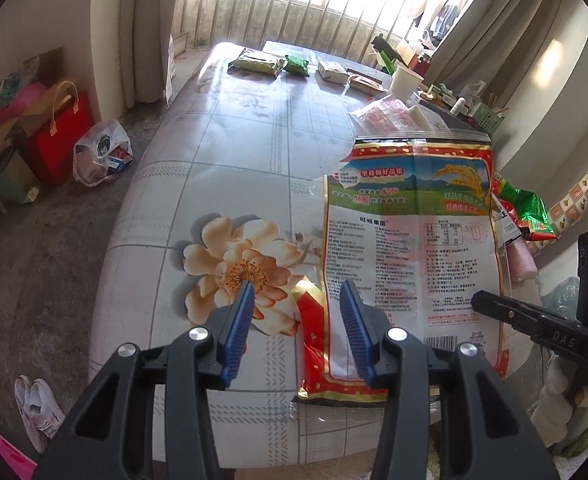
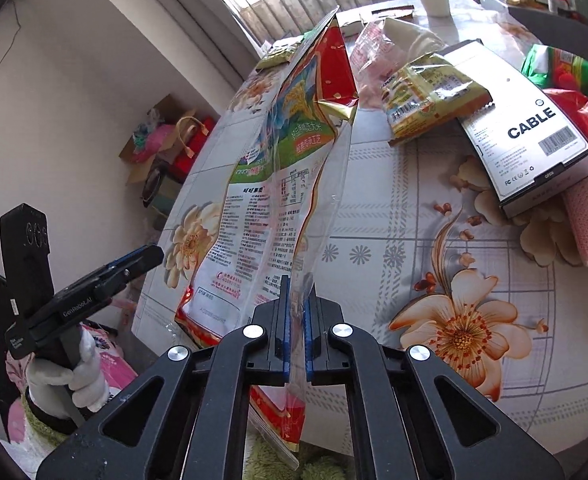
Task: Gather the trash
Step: 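Lift the rice bag with the right gripper while the left gripper grasps the yellow snack bag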
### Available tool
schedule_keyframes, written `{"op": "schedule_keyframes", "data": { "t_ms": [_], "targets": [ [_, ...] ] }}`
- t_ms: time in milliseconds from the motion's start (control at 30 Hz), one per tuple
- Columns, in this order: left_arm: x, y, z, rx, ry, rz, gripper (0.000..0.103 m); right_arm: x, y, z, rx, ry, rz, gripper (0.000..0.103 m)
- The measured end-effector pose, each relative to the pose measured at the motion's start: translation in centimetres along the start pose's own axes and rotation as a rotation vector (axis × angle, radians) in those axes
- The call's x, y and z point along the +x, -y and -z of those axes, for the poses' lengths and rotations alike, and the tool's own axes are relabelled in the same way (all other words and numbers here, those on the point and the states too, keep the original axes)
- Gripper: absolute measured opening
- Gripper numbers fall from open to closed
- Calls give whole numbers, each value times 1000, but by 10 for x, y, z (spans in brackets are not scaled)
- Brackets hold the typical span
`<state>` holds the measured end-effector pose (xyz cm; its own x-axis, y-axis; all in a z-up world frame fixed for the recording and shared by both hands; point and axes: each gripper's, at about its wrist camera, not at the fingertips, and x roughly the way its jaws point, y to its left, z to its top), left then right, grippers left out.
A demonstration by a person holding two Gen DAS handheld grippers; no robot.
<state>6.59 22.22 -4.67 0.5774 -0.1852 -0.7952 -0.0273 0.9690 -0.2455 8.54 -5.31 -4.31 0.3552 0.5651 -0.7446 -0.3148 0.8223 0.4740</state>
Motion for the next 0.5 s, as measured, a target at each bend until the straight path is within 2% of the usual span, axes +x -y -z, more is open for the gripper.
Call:
{"op": "schedule_keyframes", "data": {
  "t_ms": [67, 167, 233, 367, 500],
  "targets": [
    [-1, 1, -18, 12, 12, -1, 47, -6, 8, -1, 4, 6, 0, 3],
    [2, 6, -54, 0, 45, 35, 59, -16, 13, -6, -21, 32, 23, 3],
    [9, 11, -80, -16, 62, 83, 71, -25, 16, -5, -39, 54, 41, 3],
    [50, 26, -129, -35, 8, 152, 73, -47, 29, -2, -21, 96, 29, 2],
    [90, 48, -160, -45, -55, 214, 73, -81, 49, 3, 20, 137, 67, 2]
  ]
}}
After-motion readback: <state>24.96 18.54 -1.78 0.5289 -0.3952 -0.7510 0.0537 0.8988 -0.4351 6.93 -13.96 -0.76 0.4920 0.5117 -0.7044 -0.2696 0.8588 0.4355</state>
